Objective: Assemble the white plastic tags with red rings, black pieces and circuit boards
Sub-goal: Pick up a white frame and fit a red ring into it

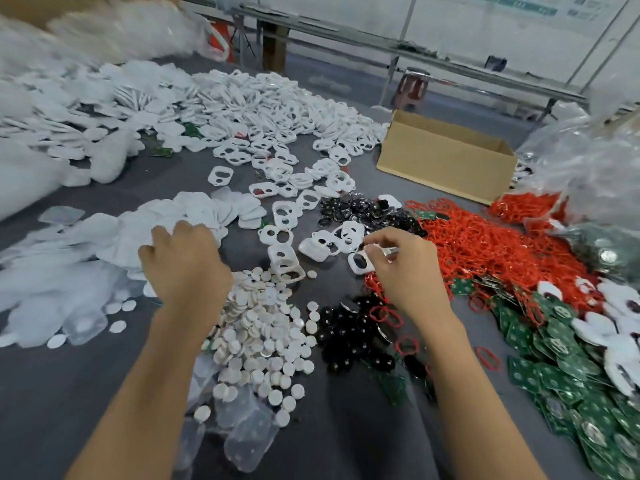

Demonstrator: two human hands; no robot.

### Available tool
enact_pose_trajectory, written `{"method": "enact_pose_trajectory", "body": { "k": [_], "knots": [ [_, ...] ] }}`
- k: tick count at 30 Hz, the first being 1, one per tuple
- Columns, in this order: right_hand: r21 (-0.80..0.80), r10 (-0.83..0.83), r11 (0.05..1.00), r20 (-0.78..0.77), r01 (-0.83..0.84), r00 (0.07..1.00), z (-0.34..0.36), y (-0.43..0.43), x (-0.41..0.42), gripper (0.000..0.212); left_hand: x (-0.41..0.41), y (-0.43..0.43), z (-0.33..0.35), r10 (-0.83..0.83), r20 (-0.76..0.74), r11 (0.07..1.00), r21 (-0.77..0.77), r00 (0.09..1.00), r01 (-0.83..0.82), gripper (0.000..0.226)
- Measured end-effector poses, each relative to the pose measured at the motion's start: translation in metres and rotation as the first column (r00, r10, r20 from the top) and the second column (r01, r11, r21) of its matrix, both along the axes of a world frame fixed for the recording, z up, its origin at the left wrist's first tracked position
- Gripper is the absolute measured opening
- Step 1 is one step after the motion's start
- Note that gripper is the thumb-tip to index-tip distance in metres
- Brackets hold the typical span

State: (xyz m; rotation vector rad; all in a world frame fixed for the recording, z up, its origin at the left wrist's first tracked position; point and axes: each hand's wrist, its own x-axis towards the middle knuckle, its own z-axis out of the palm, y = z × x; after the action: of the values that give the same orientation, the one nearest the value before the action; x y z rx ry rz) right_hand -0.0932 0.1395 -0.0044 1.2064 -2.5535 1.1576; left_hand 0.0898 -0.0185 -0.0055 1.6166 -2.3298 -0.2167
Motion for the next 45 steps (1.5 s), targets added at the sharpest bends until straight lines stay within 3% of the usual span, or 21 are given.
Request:
{"method": "enact_pose_trajectory", "body": {
  "k": [7,9,13,16,20,22,25,28,30,33,35,37,40,43,45],
  "knots": [
    [-0.009,0.003,1.000,0.011,-0.003,1.000,0.003,0.005,-0.005,0.012,-0.007,-0.013,0.005,-0.011,-0.134,0.996,0.090,0.991,0.023,0.024],
    [0.023,-0.025,0.999,-0.022,0.026,0.999,0.002,0.007,-0.009,0.015,-0.009,-0.011,0.002,-0.045,-0.136,0.997,0.062,0.990,0.054,0.028],
    [0.236,-0.002,0.971,-0.130,0.033,0.992,-0.010,0.006,-0.008,0.025,-0.013,-0.001,-0.003,-0.091,-0.109,0.995,-0.047,0.990,0.086,0.029],
    [0.297,0.020,0.955,-0.123,0.018,0.992,-0.021,0.002,-0.003,0.021,-0.017,0.011,-0.002,-0.145,-0.226,0.983,-0.141,0.963,0.115,0.021],
    [0.276,-0.012,0.960,-0.141,0.051,0.990,-0.022,-0.004,-0.003,0.004,-0.038,0.041,0.008,-0.335,-0.528,0.937,-0.096,0.780,0.337,0.022],
    [0.263,0.022,0.965,-0.132,0.014,0.991,-0.023,-0.006,-0.001,0.005,-0.053,0.057,0.008,-0.374,-0.596,0.895,-0.029,0.711,0.446,0.020],
    [0.308,0.127,0.949,-0.161,-0.072,0.979,-0.027,-0.008,0.001,0.014,-0.067,0.070,-0.004,-0.368,-0.627,0.856,0.060,0.687,0.514,0.023],
    [0.401,0.155,0.914,-0.225,-0.054,0.962,-0.032,-0.009,0.000,0.012,-0.073,0.073,-0.015,-0.316,-0.694,0.851,0.093,0.646,0.516,0.026],
    [0.344,0.135,0.938,-0.238,-0.047,0.962,-0.030,-0.009,-0.001,0.010,-0.076,0.074,-0.018,-0.269,-0.740,0.870,0.089,0.617,0.485,0.029],
    [-0.063,0.039,0.997,0.060,-0.036,0.997,-0.012,-0.008,0.003,0.004,-0.078,0.078,-0.023,-0.222,-0.804,0.867,0.095,0.551,0.489,0.038],
    [-0.236,0.105,0.972,0.373,-0.015,0.922,0.006,-0.004,0.007,0.006,-0.079,0.083,-0.024,-0.190,-0.854,0.811,0.142,0.485,0.568,0.042],
    [-0.270,0.219,0.960,0.542,-0.079,0.812,0.018,-0.001,0.011,0.006,-0.079,0.086,-0.024,-0.179,-0.882,0.784,0.140,0.436,0.605,0.030],
    [-0.201,0.168,0.976,0.475,-0.080,0.864,0.026,0.000,0.018,0.005,-0.077,0.088,-0.019,-0.107,-0.935,0.731,0.156,0.337,0.665,0.020],
    [-0.171,0.073,0.985,0.341,-0.014,0.937,0.030,0.001,0.018,0.005,-0.075,0.090,-0.011,0.043,-0.986,0.551,0.157,0.160,0.820,0.025],
    [-0.064,0.089,0.995,0.255,-0.075,0.963,0.034,0.005,0.016,0.004,-0.075,0.091,-0.008,0.150,-0.976,0.506,0.214,0.159,0.835,0.025]
  ]
}}
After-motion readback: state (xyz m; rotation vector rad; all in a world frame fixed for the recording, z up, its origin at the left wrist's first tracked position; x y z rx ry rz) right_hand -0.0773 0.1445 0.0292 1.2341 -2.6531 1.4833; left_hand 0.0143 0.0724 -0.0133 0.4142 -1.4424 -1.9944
